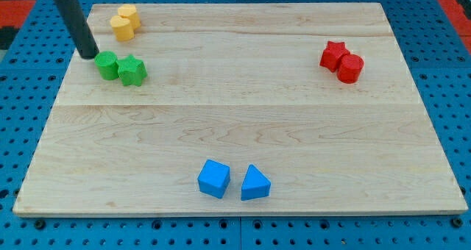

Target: Push the yellow heart slightly to the right of the board

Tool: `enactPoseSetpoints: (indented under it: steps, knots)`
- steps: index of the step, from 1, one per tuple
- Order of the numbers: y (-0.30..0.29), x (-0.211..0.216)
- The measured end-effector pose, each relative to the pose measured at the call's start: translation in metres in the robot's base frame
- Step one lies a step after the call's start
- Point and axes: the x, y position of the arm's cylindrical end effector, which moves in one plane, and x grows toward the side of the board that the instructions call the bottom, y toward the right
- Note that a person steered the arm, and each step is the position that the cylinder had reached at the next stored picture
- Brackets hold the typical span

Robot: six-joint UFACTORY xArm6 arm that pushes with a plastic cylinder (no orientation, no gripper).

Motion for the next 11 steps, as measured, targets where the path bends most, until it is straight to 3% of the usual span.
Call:
enactPoseSetpoints:
  steps: [1, 5, 6, 10, 11]
  knots:
    - [-0.001, -0.031]
    - [0.013, -0.065]
    - [0.061, -0.043]
    - [0.217, -0.029]
    - [0.222, -0.071]
